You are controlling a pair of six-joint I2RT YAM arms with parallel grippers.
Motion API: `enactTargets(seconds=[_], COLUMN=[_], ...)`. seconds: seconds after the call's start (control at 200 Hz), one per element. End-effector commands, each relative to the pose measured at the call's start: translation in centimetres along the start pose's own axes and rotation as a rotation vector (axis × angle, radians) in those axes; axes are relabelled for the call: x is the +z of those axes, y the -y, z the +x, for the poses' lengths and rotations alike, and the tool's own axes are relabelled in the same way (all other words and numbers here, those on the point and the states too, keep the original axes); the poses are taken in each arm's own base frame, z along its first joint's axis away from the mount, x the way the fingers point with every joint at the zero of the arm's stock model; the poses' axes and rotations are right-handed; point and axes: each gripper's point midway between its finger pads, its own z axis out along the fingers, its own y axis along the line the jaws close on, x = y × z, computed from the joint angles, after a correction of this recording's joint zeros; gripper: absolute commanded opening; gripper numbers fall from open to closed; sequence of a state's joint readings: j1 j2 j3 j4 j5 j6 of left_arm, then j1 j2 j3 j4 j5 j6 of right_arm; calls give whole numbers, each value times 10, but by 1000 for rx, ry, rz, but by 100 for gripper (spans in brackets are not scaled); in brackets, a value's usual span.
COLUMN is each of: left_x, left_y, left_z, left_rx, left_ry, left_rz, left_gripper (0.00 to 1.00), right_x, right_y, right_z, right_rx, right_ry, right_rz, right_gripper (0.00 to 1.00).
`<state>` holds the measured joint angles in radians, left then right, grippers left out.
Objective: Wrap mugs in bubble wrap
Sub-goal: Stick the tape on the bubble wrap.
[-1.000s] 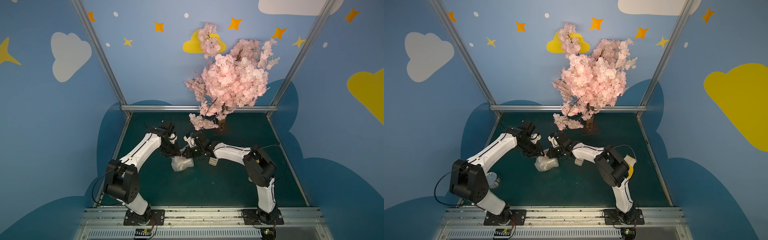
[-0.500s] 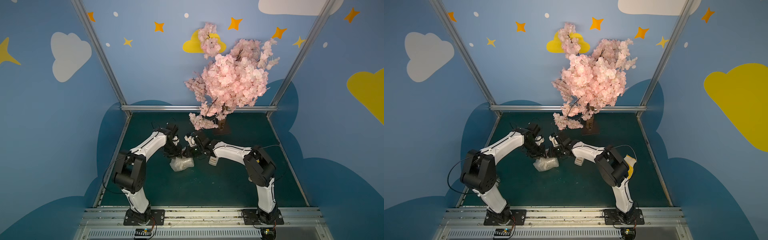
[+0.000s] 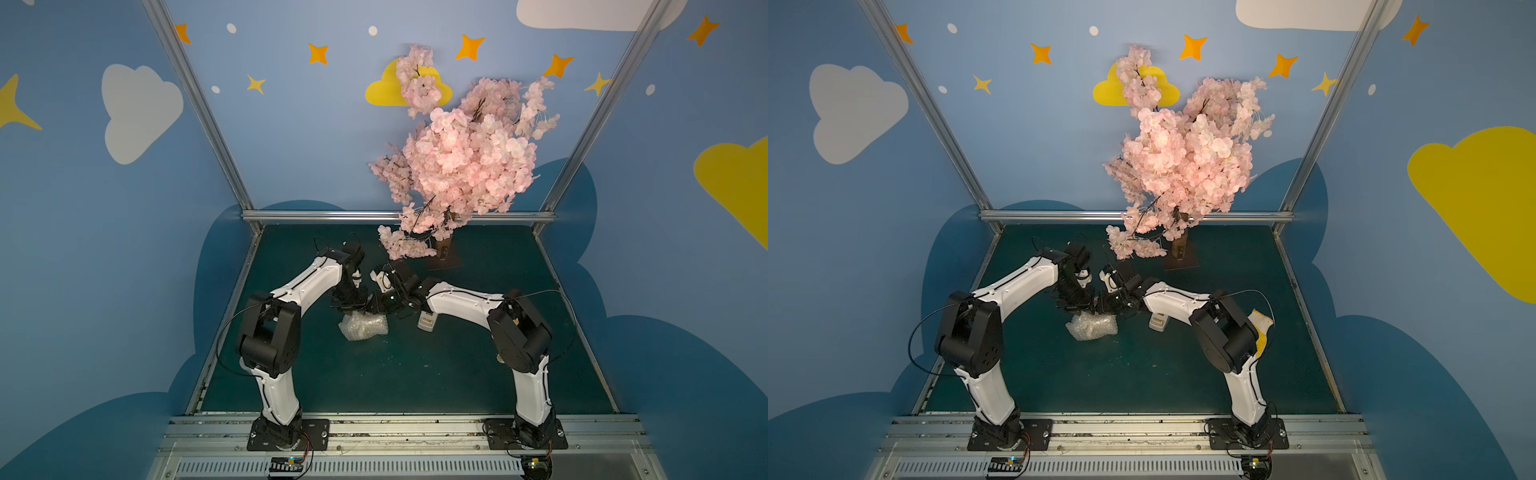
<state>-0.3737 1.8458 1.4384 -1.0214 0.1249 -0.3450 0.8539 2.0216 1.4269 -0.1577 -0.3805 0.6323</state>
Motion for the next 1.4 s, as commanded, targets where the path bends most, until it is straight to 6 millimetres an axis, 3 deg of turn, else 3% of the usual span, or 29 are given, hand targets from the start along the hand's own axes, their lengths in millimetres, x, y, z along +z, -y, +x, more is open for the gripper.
enactTargets(seconds=[0.0,0.3,0.546,0.836,1.392], left_x=[4,18,22,15,6], left_y=[-2,1,1,10,12], left_z=[-6,-2,-2,-5,-8], left_rx=[10,19,17,24,23], left_ry=[4,-53,-65,-60,-34], left_rz=[-60,-151,-156,-111,-71], left_gripper=[39,34,32,28,26], right_x=[-3,12,8,-13,-56], right_y=[1,21,29,-5,-45], right_z=[5,23,29,8,-5], right_rx=[6,5,3,-55,-156], right_ry=[-24,-95,-99,-27,64], right_rz=[43,166,228,127,19], right_gripper=[0,0,2,30,49])
